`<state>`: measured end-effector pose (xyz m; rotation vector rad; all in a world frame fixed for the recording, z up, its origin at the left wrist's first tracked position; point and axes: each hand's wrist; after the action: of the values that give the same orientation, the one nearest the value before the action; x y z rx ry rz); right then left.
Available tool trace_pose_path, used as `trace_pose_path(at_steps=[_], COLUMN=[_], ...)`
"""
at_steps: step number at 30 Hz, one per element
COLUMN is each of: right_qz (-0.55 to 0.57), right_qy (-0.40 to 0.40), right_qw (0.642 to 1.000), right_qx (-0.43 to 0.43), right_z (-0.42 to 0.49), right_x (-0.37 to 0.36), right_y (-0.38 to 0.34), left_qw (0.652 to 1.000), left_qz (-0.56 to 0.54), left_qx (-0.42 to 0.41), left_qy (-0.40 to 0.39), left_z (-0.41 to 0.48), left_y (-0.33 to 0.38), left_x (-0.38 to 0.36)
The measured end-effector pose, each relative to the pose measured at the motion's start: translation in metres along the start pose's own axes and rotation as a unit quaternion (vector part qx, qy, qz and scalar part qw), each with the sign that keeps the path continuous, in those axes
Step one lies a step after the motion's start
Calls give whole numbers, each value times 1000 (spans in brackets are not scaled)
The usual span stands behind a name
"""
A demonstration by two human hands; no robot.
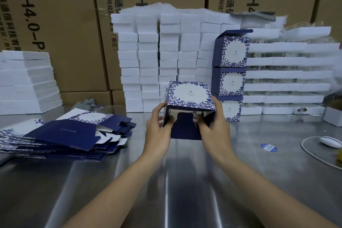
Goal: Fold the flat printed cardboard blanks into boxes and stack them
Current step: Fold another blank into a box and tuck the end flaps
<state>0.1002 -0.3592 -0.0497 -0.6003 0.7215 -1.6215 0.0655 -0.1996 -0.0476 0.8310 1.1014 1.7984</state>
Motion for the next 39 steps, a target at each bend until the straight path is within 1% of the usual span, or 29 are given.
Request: trace_pose_path(at_steps=[3,7,11,14,18,25,28,31,34,37,39], right_qz=[-20,-35,-22,-4,11,28,30,29,38,34,29], right_qy=[-23,-45,-53,-50,-32,-45,-42,-39,-48,-77,-94], right_qw=[1000,998,998,998,999,998,999,999,998,996,994], right_qx=[4,10,27,24,40,27,18,14,22,38,43], right_z=[-2,-1,-1,-1,-2,-2,-1,-1,-1,-4,-6], right_x=[0,-3,-4,-4,-2,0,1,1,-1,-5,-7], right_y=[-1,0,0,-3,-10,-14,-15,-16,-16,-16,-14], left_qw=[1000,999,999,999,992,993,990,988,989,991,991], left_qz=[13,-34,-17,4,50,-30,-22,-11,8,-5,-9], left_qx=[-9,-1,-21,-50,-114,-105,-113,-122,-140,-135,-130], left_qy=[8,-16,-16,1,12,-44,-78,-90,-51,7,27], left_z=[-1,-3,-2,-5,-8,-9,-10,-8,-8,-7,-7], left_y=[3,11,11,15,18,14,13,11,10,10,11], left_x=[2,5,8,9,8,3,5,8,10,10,11])
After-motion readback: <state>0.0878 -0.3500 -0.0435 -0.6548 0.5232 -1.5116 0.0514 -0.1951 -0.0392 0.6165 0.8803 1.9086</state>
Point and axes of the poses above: each hand's wrist, its own z-axis towards the middle knuckle, its own x-axis out of the back of the hand, y = z × x, and after that the axes turned 9 degrees about z, right-handed
